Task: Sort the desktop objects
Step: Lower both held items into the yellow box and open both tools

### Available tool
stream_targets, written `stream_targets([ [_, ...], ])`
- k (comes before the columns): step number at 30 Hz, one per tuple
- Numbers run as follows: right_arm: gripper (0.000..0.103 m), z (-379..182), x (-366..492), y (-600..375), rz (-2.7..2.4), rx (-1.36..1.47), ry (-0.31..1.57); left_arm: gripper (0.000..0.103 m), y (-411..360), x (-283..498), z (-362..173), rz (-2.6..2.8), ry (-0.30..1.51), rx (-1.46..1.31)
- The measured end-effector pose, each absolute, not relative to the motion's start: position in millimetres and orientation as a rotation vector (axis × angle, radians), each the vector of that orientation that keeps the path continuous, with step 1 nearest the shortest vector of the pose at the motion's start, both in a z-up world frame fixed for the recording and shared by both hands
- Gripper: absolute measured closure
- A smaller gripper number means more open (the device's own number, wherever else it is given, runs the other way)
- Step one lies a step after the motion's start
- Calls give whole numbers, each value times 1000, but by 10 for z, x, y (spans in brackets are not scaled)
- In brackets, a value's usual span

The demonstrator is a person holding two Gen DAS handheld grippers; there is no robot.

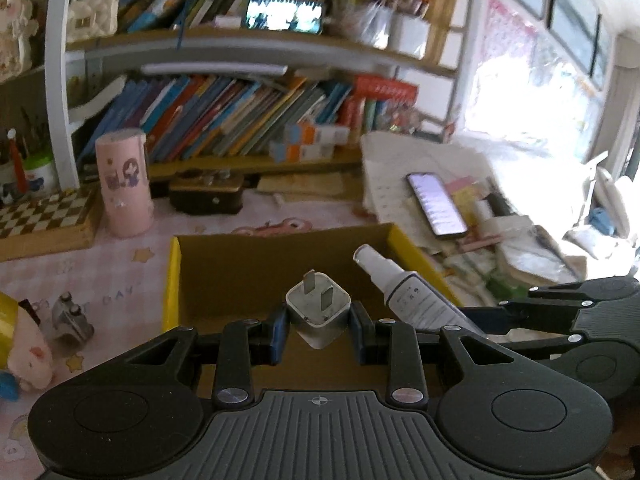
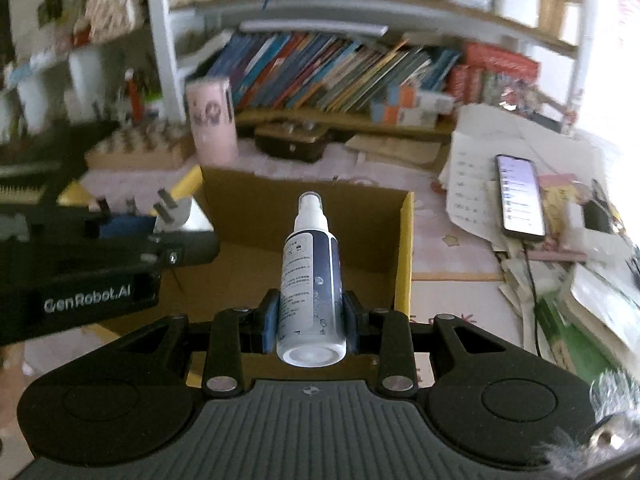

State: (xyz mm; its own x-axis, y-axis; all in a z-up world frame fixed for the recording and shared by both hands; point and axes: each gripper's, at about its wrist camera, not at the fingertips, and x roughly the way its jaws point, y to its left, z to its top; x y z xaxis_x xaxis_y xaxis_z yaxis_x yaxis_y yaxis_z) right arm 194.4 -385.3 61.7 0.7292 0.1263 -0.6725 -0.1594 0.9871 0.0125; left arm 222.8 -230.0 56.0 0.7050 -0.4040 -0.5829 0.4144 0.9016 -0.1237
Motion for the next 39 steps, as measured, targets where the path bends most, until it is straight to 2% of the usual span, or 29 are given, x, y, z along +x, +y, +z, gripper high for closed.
stream_targets([
  [14,73,158,2903,-3780,346,-388,945,73,-2698,2884,149,-320,815,165],
  [20,73,91,3047,-3692,390,-522,960,73,-2743,2937,85,-300,862,191],
  [31,72,-97,3087,-3613,438,-561,1016,72,-2691,2948,41,-281,902,170],
  [33,72,-98,3096,-3627,439,-548,1015,69,-2697,2940,50,-278,896,185],
  [36,72,-60,3083,-3638,437,-522,997,58,-2674,2917,75,-282,884,187],
  [39,69,44,3017,-3665,443,-490,962,53,-2637,2834,163,-289,842,176],
])
